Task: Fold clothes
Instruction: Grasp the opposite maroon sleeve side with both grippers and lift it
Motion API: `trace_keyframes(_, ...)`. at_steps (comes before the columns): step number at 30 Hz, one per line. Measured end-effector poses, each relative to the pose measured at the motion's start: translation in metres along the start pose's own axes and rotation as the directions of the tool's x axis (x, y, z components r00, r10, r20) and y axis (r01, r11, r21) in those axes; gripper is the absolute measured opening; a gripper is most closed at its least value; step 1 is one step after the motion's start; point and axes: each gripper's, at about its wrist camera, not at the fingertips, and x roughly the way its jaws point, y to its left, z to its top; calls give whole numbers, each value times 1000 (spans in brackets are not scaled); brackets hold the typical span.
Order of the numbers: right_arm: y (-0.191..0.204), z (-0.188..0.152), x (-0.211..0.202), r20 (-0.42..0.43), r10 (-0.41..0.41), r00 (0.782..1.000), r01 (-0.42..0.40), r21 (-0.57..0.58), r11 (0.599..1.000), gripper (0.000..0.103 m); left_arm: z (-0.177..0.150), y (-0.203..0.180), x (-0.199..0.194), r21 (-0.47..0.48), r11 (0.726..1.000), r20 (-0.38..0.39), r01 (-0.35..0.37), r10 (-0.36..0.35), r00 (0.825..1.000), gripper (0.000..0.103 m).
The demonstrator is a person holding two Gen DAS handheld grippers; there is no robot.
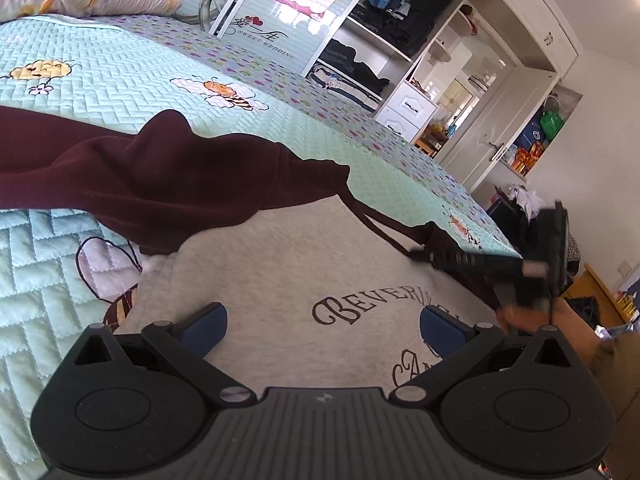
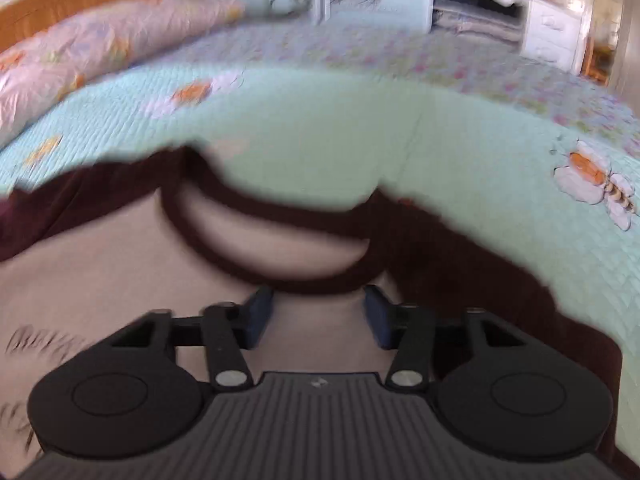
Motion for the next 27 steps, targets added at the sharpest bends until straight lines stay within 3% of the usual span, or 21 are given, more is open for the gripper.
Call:
trace_keyframes(2,-12,6,2,28,-3,1000,0,98,995,40,0,1,0,1,1000,-1,0,0,1000,102)
trace_keyframes(4,-24,9,-9,26,65,998,-68,192,979,44,1,2,-1,-2,1000,0,3,-3,1000,102)
trace_keyframes(6,-33,6,-31,103,143,984,-166,262,951,49,1,3,-1,-11,1000,2,7,-7,1000,102)
trace_keyframes(8,-41,-3,-55,196,215,957,-270,318,909,53,2,4,-2,-19,1000,3,11,-11,1000,102)
trace_keyframes(9,-40,-7,-57,194,289,937,-341,340,877,53,2,4,-3,-25,1000,5,13,-13,1000,102)
trace_keyframes(11,-28,-14,-47,139,459,877,-477,350,806,55,3,6,-4,-45,999,9,19,-19,1000,102)
trace_keyframes(12,-16,-21,-41,88,503,860,-503,316,805,55,3,6,-5,-54,998,12,22,-22,1000,102)
trace_keyframes(13,-6,-27,-31,33,496,868,-486,268,832,55,3,7,-5,-57,998,14,25,-24,1000,102)
trace_keyframes(14,3,-33,-18,-23,424,905,-412,197,890,38,3,7,-5,-55,998,14,26,-25,1000,102)
trace_keyframes(15,3,-37,-8,-25,362,932,-352,171,920,0,3,8,-5,-51,998,13,28,-27,1000,102)
trace_keyframes(16,-11,-37,-2,22,341,940,-335,257,906,0,3,10,-5,-53,998,12,35,-34,999,102)
trace_keyframes(18,-38,-36,0,100,298,949,-310,465,829,3,4,16,-6,-87,995,16,58,-57,998,102)
trace_keyframes(19,-35,-34,-8,107,266,958,-285,448,847,7,5,19,-7,-107,992,21,72,-70,997,102)
trace_keyframes(21,-9,-34,-26,87,310,947,-322,309,895,8,6,23,-9,-142,985,36,93,-89,995,102)
trace_keyframes(24,43,-41,-43,21,431,902,-431,103,896,10,6,27,-9,-174,979,49,109,-102,994,102)
trace_keyframes(25,61,-42,-39,-21,437,899,-436,31,899,12,6,27,-9,-178,978,49,111,-103,993,102)
trace_keyframes(26,78,-42,-26,-80,402,912,-405,-32,914,11,6,27,-9,-179,978,48,110,-103,994,102)
trace_keyframes(27,90,-41,-13,-98,350,932,-358,-86,930,0,6,26,-8,-177,978,46,108,-101,994,102)
